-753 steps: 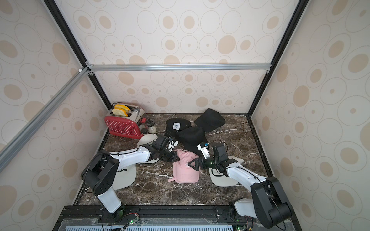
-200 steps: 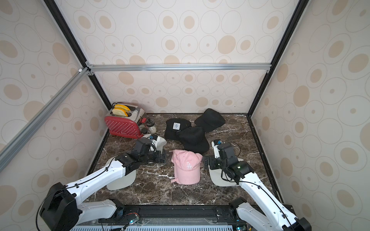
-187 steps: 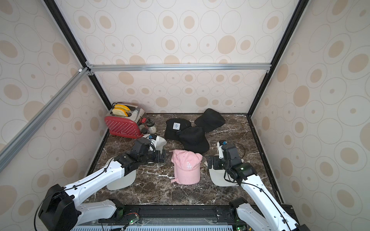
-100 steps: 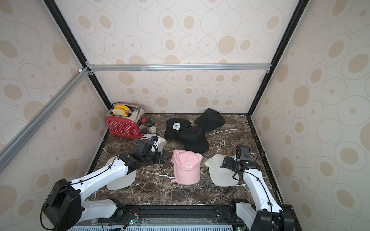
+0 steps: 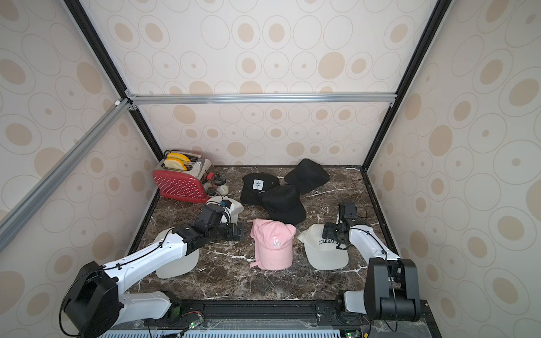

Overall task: Stack the baseball caps by color
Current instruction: Adjust the baseball cap at the center of the board.

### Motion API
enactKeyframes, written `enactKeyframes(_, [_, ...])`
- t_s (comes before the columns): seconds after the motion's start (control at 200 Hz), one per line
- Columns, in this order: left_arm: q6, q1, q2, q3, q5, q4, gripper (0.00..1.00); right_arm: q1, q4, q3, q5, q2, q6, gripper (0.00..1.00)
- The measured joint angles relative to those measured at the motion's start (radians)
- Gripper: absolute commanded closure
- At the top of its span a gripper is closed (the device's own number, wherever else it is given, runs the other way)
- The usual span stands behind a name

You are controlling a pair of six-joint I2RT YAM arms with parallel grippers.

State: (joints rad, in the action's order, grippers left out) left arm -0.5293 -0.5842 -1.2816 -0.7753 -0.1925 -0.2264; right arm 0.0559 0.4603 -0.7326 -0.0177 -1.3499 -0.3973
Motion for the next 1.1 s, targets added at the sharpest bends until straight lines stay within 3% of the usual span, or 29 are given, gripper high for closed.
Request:
enactKeyframes(0.09, [0.000,0.000,-0.022,0.000,-0.006,0.000,0.01,0.001,-0.014,0.012,0.011,0.001,-0.001,0.58])
enactKeyframes(0.25, [-0.002,0.000,-0.069,0.001,-0.026,0.011,0.01,0.002,-0.021,0.037,0.026,0.030,-0.001,0.85])
enactKeyframes(0.336, [-0.007,0.000,-0.094,0.002,-0.031,0.016,0.01,0.002,-0.021,0.040,0.028,0.057,0.006,0.93])
enactKeyframes(0.591, [-0.026,0.001,-0.103,0.008,0.036,-0.003,0.01,0.002,-0.029,0.044,0.022,0.153,0.002,0.90])
enactKeyframes(0.886, [-0.069,0.002,-0.047,0.002,0.240,-0.124,0.01,0.002,-0.052,0.086,-0.020,0.134,-0.010,0.85])
enactKeyframes(1.097, [-0.089,0.002,-0.057,0.002,0.267,-0.156,0.01,0.007,-0.071,0.121,-0.061,0.126,-0.038,0.81])
